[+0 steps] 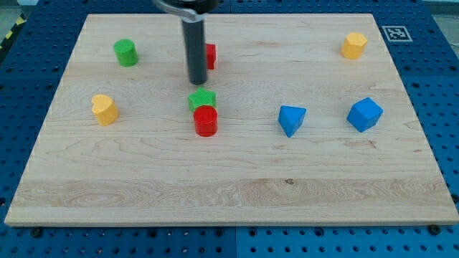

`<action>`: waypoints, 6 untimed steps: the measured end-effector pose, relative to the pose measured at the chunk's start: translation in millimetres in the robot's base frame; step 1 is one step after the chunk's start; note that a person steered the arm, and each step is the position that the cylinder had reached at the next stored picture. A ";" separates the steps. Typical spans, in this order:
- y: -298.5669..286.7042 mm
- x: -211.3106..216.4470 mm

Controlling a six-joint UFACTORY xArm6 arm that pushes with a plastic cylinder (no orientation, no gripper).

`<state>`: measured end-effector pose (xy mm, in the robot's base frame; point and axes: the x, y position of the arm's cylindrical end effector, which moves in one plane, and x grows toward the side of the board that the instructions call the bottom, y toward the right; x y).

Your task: Push the green circle diagonally to the heart

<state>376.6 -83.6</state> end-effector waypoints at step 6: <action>-60.5 -15.9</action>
